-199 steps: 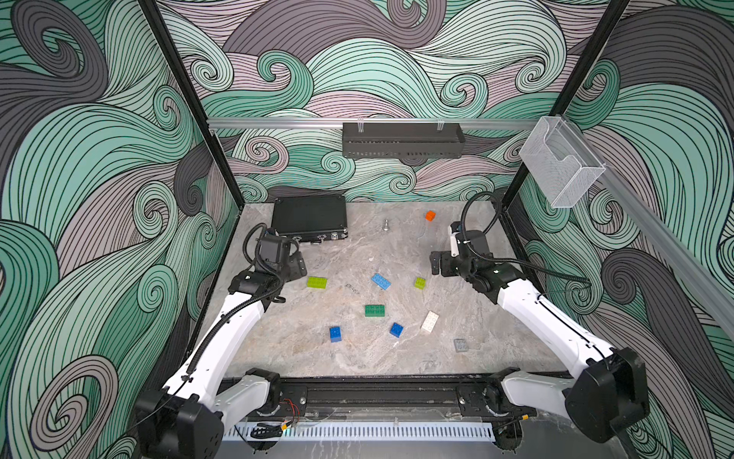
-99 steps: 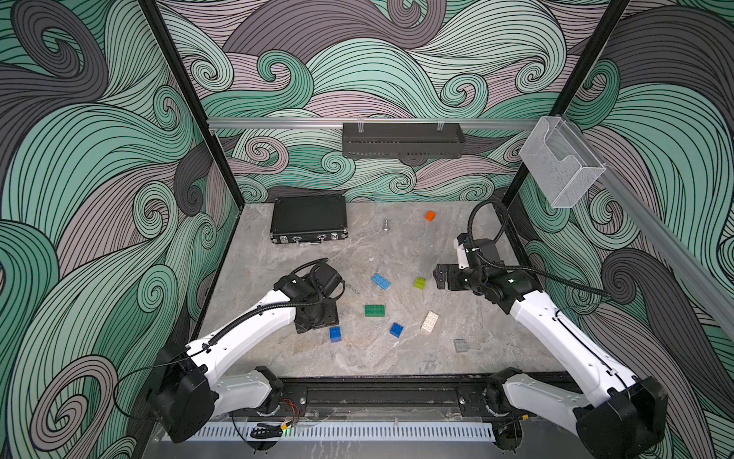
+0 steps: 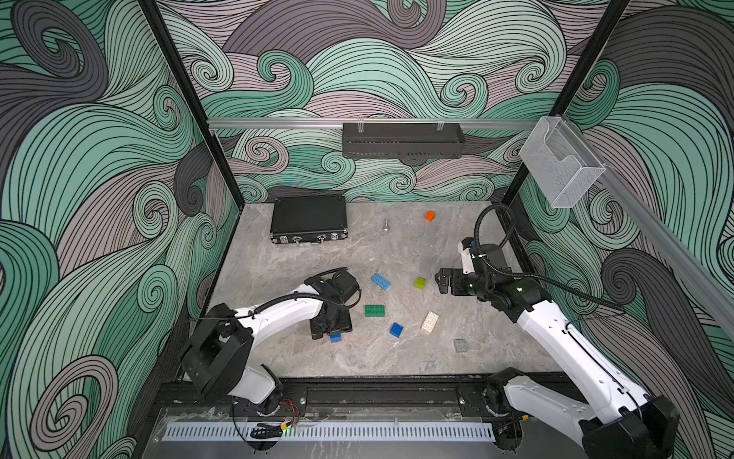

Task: Assemble a carrot with lego
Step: Move the lego brick at the center of the board.

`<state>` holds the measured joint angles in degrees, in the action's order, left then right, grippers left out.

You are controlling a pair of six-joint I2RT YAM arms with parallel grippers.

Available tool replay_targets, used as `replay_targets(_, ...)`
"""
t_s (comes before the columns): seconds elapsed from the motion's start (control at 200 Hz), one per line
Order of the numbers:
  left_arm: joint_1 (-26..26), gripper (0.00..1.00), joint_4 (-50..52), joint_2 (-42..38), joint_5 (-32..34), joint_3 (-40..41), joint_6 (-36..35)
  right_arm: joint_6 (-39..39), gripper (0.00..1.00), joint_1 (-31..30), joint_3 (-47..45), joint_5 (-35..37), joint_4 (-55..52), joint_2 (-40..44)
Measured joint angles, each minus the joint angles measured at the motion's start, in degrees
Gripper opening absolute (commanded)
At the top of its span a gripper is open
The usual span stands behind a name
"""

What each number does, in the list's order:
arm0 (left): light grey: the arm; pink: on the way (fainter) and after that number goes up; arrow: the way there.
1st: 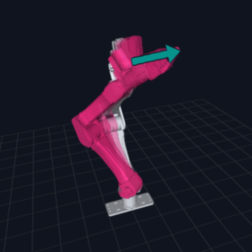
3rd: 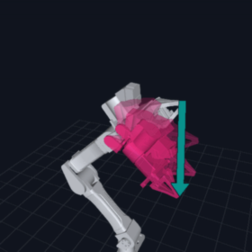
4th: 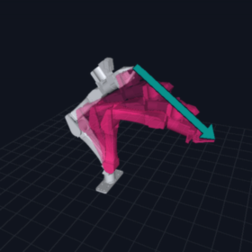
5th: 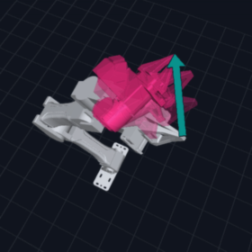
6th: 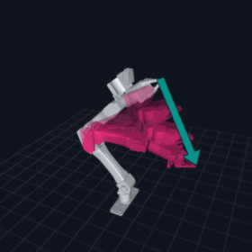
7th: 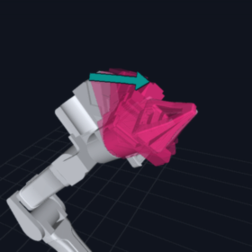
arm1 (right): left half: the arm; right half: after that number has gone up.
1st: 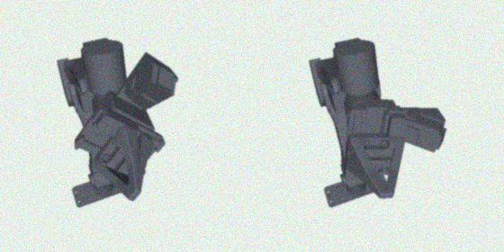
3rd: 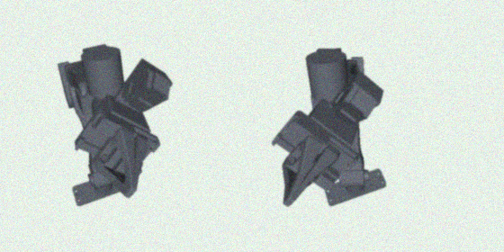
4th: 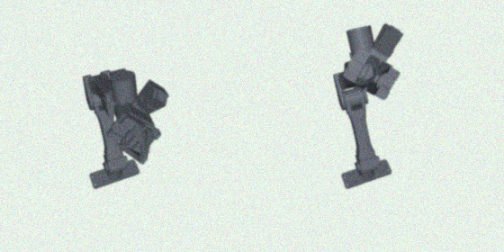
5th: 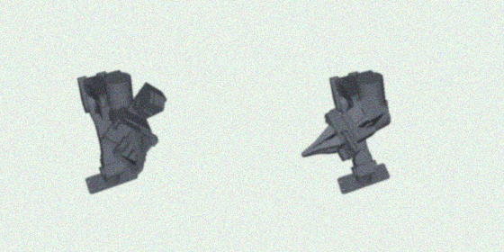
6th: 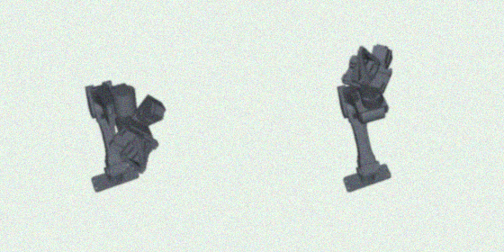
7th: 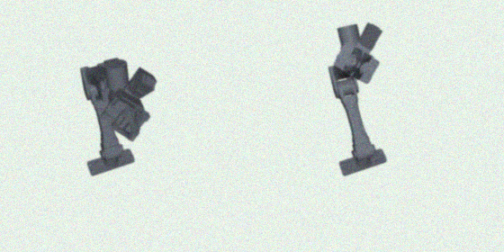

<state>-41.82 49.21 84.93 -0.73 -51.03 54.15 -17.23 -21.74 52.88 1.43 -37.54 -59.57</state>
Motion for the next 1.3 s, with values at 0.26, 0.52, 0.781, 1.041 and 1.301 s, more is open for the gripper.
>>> replay_targets(0.26,0.0,0.54,-0.3,3.9,-1.0,-1.7,0.2,0.0,1.00,0.0,0.0,0.0,0.0,0.0)
replay_targets(0.52,-0.8,0.40,-0.5,4.4,-1.5,-1.7,0.4,0.0,0.99,0.0,0.0,0.1,0.0,0.9)
replay_targets(0.781,-1.6,0.23,-0.1,6.0,-1.7,-3.0,0.3,-0.6,0.99,0.0,0.0,0.1,0.0,1.4)
replay_targets(1.041,-1.6,0.09,0.9,10.6,0.3,-9.2,-1.5,-1.1,1.00,0.0,0.0,0.1,0.0,1.8)
replay_targets(1.301,-0.9,0.09,2.1,22.8,5.1,-25.0,-8.4,-2.6,1.00,0.0,-1.4,-0.4,0.0,1.8)
